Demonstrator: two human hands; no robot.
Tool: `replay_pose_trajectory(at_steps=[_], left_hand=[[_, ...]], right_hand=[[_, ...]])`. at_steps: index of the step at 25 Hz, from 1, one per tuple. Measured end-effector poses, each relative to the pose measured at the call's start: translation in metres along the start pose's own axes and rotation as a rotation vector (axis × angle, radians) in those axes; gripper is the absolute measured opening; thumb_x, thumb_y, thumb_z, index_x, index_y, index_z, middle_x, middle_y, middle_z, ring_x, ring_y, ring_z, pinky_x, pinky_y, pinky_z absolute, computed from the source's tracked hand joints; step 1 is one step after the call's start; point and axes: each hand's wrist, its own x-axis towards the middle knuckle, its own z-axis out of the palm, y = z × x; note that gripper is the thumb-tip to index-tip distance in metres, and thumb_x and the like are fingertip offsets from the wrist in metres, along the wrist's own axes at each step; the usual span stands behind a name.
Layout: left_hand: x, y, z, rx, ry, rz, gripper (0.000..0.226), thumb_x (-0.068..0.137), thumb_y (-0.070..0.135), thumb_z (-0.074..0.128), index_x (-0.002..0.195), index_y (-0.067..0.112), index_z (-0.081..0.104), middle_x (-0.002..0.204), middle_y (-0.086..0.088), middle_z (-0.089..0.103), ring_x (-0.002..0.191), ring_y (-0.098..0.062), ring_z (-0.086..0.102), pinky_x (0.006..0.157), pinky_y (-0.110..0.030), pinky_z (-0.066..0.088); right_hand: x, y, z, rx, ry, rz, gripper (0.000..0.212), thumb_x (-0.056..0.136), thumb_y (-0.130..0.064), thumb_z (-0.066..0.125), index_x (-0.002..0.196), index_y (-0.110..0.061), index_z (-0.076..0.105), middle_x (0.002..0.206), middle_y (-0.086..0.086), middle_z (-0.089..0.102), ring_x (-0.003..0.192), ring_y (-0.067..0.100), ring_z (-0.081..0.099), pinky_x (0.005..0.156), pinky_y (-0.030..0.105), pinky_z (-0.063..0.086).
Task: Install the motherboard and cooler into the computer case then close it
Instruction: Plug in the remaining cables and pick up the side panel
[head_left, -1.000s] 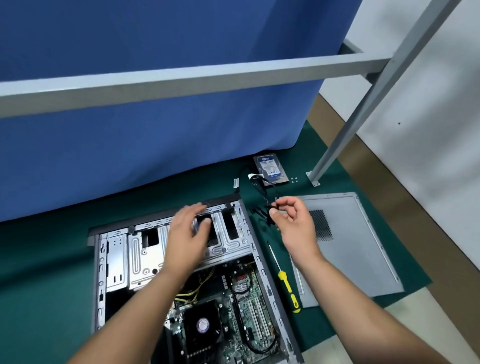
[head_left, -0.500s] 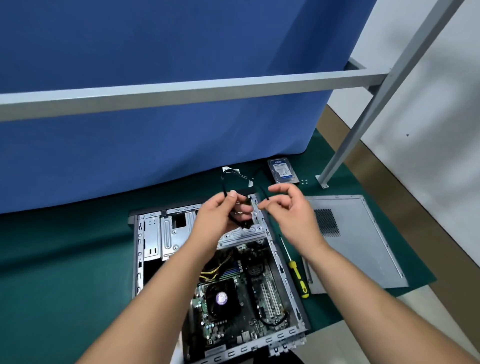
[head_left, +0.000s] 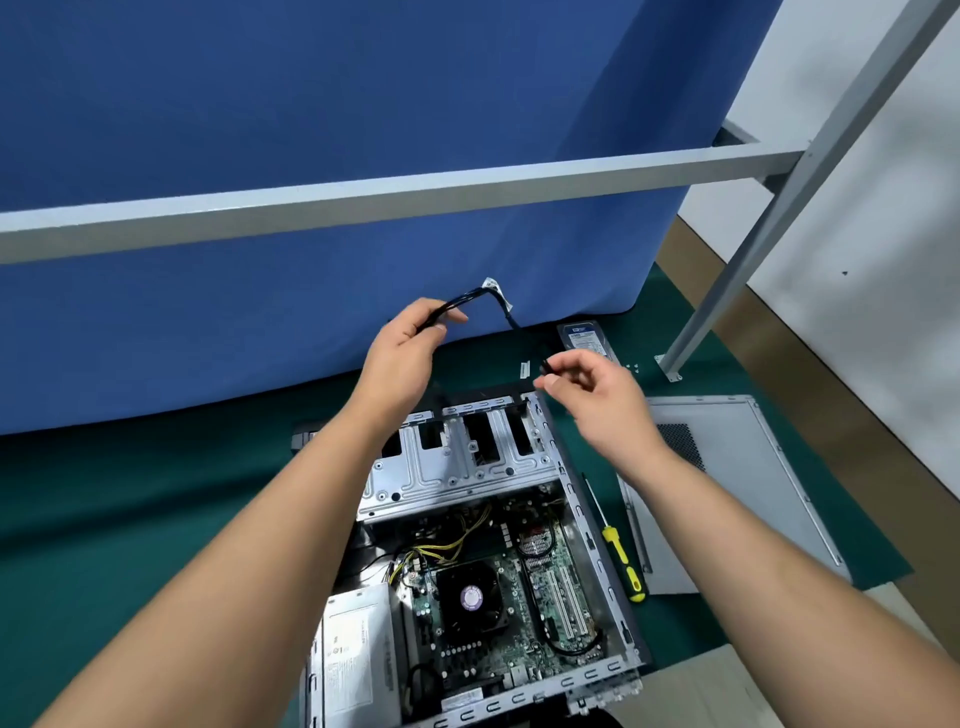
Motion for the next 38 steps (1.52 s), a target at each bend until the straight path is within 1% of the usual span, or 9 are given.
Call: replay_pose_trajectory(at_steps=[2, 6, 8, 12, 16, 23, 29, 34, 38], left_hand=[[0.016, -0.005, -0.005, 0.157, 0.039, -0.024, 0.043, 0.1, 0.014, 0.045, 0.095, 0.047, 0.072, 0.104, 0.013, 0.059, 0.104, -0.007, 0.041, 0.095, -0.019, 0.034], [0.028, -0.045, -0.014, 0.419, 0.013, -0.158, 0.035, 0.104, 0.019, 0.053, 0.116, 0.047, 0.07, 0.134, 0.003, 0.054, 0.132, -0.027, 0.04, 0.119, -0.036, 0.027], [0.02, -0.074, -0.017, 0.412, -0.041, -0.214, 0.038, 0.102, 0.017, 0.058, 0.134, 0.035, 0.065, 0.14, -0.009, 0.056, 0.129, -0.034, 0.052, 0.113, -0.041, 0.04], [-0.02, -0.112, -0.009, 0.375, 0.065, -0.261, 0.05, 0.098, 0.013, 0.067, 0.145, 0.024, 0.055, 0.145, -0.006, 0.051, 0.126, -0.02, 0.055, 0.114, -0.035, 0.042], [-0.063, -0.122, 0.01, 0.151, 0.1, -0.308, 0.015, 0.1, 0.02, 0.064, 0.111, 0.028, 0.068, 0.109, 0.001, 0.072, 0.09, -0.014, 0.07, 0.067, -0.024, 0.056], [-0.114, -0.152, -0.021, 0.794, -0.076, 0.021, 0.03, 0.099, 0.024, 0.06, 0.128, 0.023, 0.066, 0.132, 0.004, 0.063, 0.127, -0.02, 0.054, 0.111, -0.041, 0.042], [-0.159, -0.177, -0.035, 1.208, -0.145, 0.025, 0.055, 0.105, 0.054, 0.025, 0.158, 0.041, 0.028, 0.168, 0.013, 0.023, 0.157, -0.012, 0.014, 0.127, -0.041, 0.009], [-0.163, -0.176, -0.028, 1.25, -0.069, 0.038, 0.053, 0.105, 0.054, 0.023, 0.155, 0.041, 0.033, 0.165, 0.011, 0.032, 0.156, -0.013, 0.02, 0.124, -0.044, 0.017], [-0.162, -0.174, -0.027, 1.266, -0.036, 0.054, 0.052, 0.103, 0.053, 0.026, 0.152, 0.041, 0.037, 0.163, 0.012, 0.036, 0.154, -0.01, 0.023, 0.122, -0.044, 0.021]], right_hand=[[0.006, 0.005, 0.014, -0.02, -0.031, 0.041, 0.015, 0.092, -0.015, 0.074, 0.093, -0.028, 0.067, 0.077, -0.008, 0.066, 0.072, 0.007, 0.059, 0.075, 0.025, 0.05], [0.008, 0.032, 0.046, 0.003, -0.072, 0.267, 0.014, 0.093, -0.01, 0.07, 0.093, -0.024, 0.066, 0.096, 0.014, 0.076, 0.069, 0.014, 0.06, 0.068, 0.036, 0.052], [0.001, 0.048, 0.061, 0.11, -0.097, 0.399, 0.012, 0.093, -0.006, 0.07, 0.098, -0.018, 0.069, 0.099, 0.019, 0.076, 0.069, 0.015, 0.067, 0.068, 0.032, 0.057], [-0.019, 0.076, 0.079, 0.405, -0.108, 0.638, 0.014, 0.092, -0.001, 0.073, 0.106, -0.001, 0.071, 0.106, 0.021, 0.074, 0.086, 0.024, 0.077, 0.073, 0.025, 0.061], [-0.033, 0.088, 0.076, 0.605, -0.154, 0.759, 0.021, 0.09, 0.006, 0.071, 0.11, 0.009, 0.068, 0.102, 0.025, 0.075, 0.096, 0.032, 0.076, 0.073, 0.026, 0.062], [-0.051, 0.105, 0.069, 0.551, -0.206, 0.817, 0.028, 0.087, 0.016, 0.067, 0.113, 0.005, 0.07, 0.113, 0.021, 0.073, 0.096, 0.035, 0.076, 0.083, 0.037, 0.063], [-0.075, 0.129, 0.061, 0.079, -0.393, 0.687, 0.025, 0.089, 0.0, 0.073, 0.102, -0.021, 0.079, 0.098, -0.001, 0.079, 0.093, 0.016, 0.076, 0.078, 0.027, 0.061], [-0.071, 0.155, 0.07, -0.299, -0.294, 0.413, 0.019, 0.09, -0.015, 0.077, 0.107, -0.024, 0.076, 0.1, -0.007, 0.076, 0.094, 0.013, 0.072, 0.09, 0.029, 0.055], [-0.047, 0.168, 0.093, -0.395, -0.209, 0.265, 0.007, 0.092, -0.02, 0.075, 0.097, -0.017, 0.07, 0.081, -0.006, 0.07, 0.071, 0.01, 0.064, 0.059, 0.021, 0.044]])
